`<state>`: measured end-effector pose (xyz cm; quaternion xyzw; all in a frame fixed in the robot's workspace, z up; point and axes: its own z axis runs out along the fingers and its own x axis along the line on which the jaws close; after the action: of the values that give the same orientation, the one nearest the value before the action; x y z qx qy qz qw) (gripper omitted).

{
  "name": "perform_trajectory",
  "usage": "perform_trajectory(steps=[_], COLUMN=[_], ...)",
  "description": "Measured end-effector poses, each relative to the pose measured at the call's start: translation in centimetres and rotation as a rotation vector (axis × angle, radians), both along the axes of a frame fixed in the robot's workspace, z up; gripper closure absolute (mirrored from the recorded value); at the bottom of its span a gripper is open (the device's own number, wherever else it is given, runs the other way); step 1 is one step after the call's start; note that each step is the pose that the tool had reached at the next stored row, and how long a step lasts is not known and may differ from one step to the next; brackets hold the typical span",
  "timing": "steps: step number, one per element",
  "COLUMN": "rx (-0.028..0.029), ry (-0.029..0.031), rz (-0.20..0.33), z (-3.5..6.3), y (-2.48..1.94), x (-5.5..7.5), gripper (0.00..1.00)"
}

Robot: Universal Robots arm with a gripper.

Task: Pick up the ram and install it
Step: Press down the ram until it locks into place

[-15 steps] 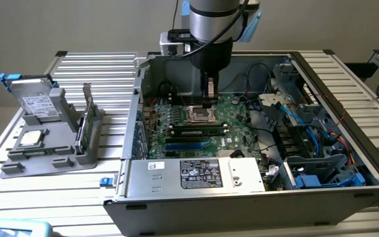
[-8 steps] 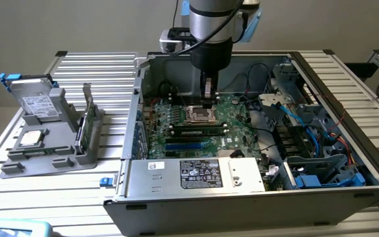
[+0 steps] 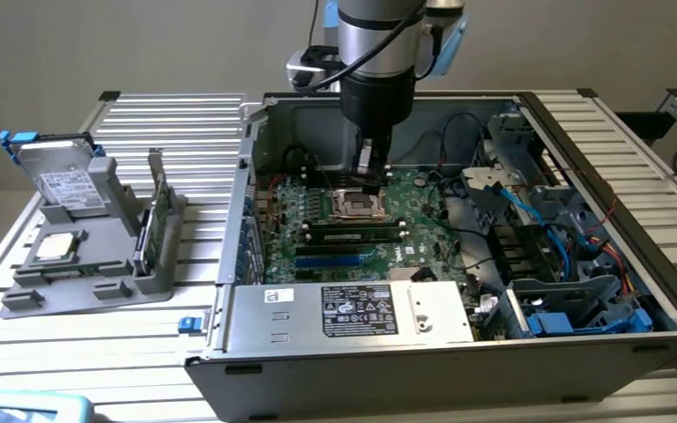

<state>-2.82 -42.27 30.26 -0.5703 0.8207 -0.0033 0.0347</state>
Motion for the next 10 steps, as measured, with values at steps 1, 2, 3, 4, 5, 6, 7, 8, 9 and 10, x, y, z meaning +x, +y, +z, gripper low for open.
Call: perform_trajectory(steps=[1,2,3,4,5,6,7,8,9,10], rx=[-0.0001,0.0000,0.0000,0.0000,-0.0001,-0.0001,-0.0003,-0.0001,-0.0001,0.0001], ry=[0.0000,0.0000,0.0000,0.0000,0.0001,0.0001,0.0001,0.0000,0.0000,0.0000], rz=[-0.017,-0.035,-0.052,-0.069,-0.083,-0.091,-0.099,-0.110,-0.125,-0.142], z=[0.00,-0.01,-0.01,-0.02,-0.03,-0.03,-0.04,-0.07,-0.07,-0.08], y=[0.00,0.00,0.00,0.00,0.00,0.00,0.00,0.00,0.00,0.00], x=[0.00,0.00,0.00,0.00,-0.01,-0.07,-0.11,-0.10,-0.10,-0.11], gripper=[0.89,0.89,0.89,0.89,0.89,0.89,0.89,0.89,0.89,0.89])
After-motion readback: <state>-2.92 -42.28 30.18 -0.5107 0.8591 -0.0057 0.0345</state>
